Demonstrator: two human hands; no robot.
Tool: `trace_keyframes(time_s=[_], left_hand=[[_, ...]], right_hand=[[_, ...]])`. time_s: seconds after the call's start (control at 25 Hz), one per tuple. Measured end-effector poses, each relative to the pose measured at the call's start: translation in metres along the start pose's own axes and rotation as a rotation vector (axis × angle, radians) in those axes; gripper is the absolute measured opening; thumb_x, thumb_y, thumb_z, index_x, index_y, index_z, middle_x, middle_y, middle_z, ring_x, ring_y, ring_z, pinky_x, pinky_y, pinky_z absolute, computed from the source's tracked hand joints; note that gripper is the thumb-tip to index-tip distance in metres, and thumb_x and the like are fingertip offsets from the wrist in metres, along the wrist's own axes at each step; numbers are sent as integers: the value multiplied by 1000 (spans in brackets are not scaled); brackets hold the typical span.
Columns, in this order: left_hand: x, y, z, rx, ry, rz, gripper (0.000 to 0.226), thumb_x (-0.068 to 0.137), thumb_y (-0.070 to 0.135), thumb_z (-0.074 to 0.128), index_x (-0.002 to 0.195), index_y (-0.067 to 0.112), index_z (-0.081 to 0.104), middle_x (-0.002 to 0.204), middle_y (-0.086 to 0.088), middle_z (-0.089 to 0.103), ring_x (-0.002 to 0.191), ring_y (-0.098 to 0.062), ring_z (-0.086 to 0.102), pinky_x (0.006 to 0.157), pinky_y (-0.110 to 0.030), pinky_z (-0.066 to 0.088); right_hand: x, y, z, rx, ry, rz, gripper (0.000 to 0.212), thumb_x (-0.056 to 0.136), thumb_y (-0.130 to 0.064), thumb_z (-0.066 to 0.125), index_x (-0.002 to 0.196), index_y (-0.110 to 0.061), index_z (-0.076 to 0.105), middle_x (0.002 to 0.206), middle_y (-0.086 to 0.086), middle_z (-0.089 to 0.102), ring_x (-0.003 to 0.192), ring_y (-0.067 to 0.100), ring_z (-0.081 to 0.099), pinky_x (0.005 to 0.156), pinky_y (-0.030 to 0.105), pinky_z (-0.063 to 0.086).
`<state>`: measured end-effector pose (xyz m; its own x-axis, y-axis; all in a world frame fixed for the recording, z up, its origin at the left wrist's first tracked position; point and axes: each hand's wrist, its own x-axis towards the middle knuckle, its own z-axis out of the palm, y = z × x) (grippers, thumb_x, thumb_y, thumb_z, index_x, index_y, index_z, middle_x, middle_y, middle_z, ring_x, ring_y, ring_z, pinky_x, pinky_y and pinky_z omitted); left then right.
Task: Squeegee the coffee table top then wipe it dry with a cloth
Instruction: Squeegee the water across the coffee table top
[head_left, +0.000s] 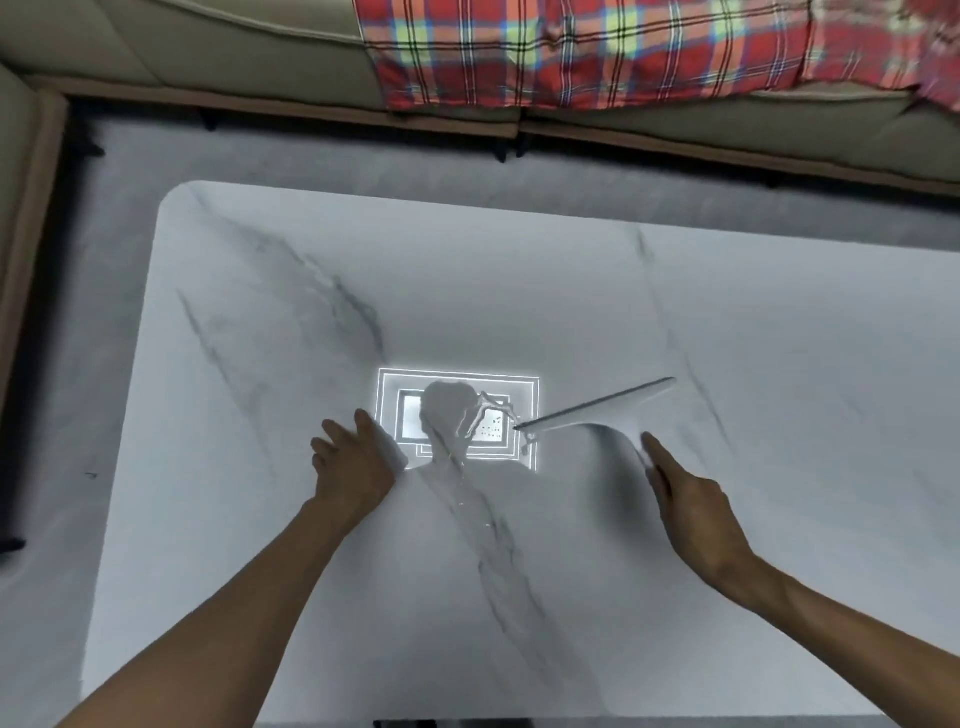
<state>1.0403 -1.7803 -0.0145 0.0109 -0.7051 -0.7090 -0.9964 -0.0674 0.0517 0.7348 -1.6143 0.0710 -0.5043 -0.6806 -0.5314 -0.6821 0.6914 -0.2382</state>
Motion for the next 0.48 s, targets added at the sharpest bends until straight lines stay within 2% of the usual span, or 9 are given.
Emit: trace_keyframes(time_s=[0.08, 0.16, 0.24, 0.32, 0.4, 0.48], left_hand=[[-14, 2, 22, 108, 46, 90, 67, 81, 8, 42, 145, 1, 22, 118, -29, 41, 100, -39, 48, 81, -40, 41], [-27, -1, 42, 130, 53, 89, 68, 79, 8, 37, 144, -2, 20, 117, -27, 41, 97, -38, 47, 80, -38, 39], [-36, -8, 50, 114, -12, 56, 71, 81, 10, 37, 147, 0, 14, 132, -33, 34, 114, -48, 42, 97, -43, 40], [-36, -20, 60, 139, -32, 80, 72, 86, 12, 38, 150, 0, 6, 148, -38, 16, 134, -55, 24, 112, -49, 28], [-31, -28, 63, 76, -62, 113, 75, 88, 14, 40, 151, 1, 0, 153, -36, 7, 141, -54, 13, 116, -49, 22], [-25, -29, 61, 45, -76, 121, 78, 88, 14, 43, 151, 1, -1, 154, -35, 6, 141, -54, 10, 115, -48, 24]], right_hand=[[17, -18, -14, 83, -9, -70, 47, 103, -30, 36, 150, -29, 31, 86, 12, 70, 75, 33, 63, 74, 34, 49], [70, -61, -26, 112, 57, -56, 47, 103, -33, 31, 150, -31, 28, 103, 19, 67, 85, 39, 62, 81, 43, 52], [117, -113, -24, 128, 72, -26, 46, 103, -32, 27, 149, -28, 27, 112, 23, 61, 92, 43, 59, 81, 51, 53], [142, -152, -12, 98, 77, -58, 43, 102, -28, 26, 145, -24, 31, 118, 26, 58, 102, 46, 56, 82, 53, 52], [140, -170, 7, 42, 55, -124, 42, 102, -26, 27, 144, -22, 34, 119, 23, 59, 107, 45, 54, 84, 48, 50], [117, -163, 32, 4, 26, -200, 43, 103, -27, 28, 144, -26, 35, 114, 17, 65, 103, 42, 56, 79, 40, 43]])
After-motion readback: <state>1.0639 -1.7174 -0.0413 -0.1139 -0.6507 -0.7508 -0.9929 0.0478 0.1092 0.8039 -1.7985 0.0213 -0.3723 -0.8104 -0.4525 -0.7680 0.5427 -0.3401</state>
